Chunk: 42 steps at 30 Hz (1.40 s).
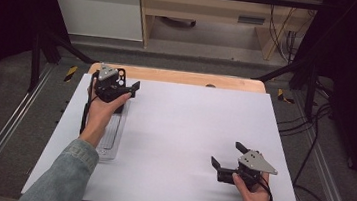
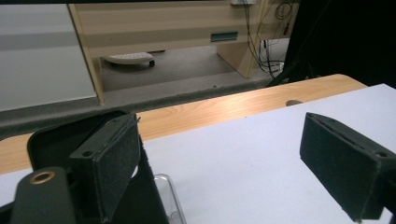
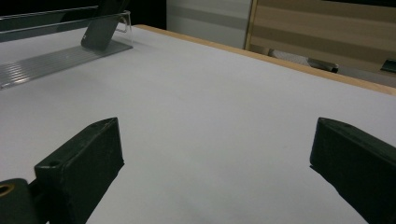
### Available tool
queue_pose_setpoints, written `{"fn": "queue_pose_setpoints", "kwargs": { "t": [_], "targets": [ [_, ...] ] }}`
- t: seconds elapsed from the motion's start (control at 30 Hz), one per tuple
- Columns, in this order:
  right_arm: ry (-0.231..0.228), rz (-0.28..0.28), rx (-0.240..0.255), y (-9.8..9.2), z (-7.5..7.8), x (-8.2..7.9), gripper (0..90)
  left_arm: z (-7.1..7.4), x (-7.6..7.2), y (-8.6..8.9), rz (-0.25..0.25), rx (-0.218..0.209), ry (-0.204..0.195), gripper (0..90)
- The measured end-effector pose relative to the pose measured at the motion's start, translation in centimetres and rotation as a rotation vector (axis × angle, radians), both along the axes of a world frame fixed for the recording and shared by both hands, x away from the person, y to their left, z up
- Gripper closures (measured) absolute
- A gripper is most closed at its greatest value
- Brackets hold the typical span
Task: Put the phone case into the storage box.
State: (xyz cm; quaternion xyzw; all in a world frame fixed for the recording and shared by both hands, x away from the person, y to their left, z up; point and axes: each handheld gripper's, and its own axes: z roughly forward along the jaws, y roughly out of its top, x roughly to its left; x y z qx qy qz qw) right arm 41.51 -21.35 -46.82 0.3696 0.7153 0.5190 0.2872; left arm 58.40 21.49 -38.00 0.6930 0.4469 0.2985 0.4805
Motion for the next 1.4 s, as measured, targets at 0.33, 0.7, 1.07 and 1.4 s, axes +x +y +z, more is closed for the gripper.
{"fn": "queue_pose_setpoints", "kwargs": {
  "t": [0.33,0.7,1.07,1.4],
  "targets": [
    [0.012,0.01,0.01,0.2,0.1,0.0,2.8,0.1,-0.7,-0.6,-0.016,-0.01,0.01,11.1],
    [0.089,0.032,-0.006,0.3,0.2,0.1,2.8,0.3,-1.7,0.0,-0.02,-0.034,0.023,11.3],
    [0.092,0.01,0.061,0.5,0.0,0.0,5.4,0.3,-3.0,0.2,-0.016,-0.043,0.037,4.9],
    [0.097,0.011,0.054,0.4,-0.1,0.1,5.3,0.2,-4.3,0.2,-0.017,-0.001,0.0,1.9]
  ]
}}
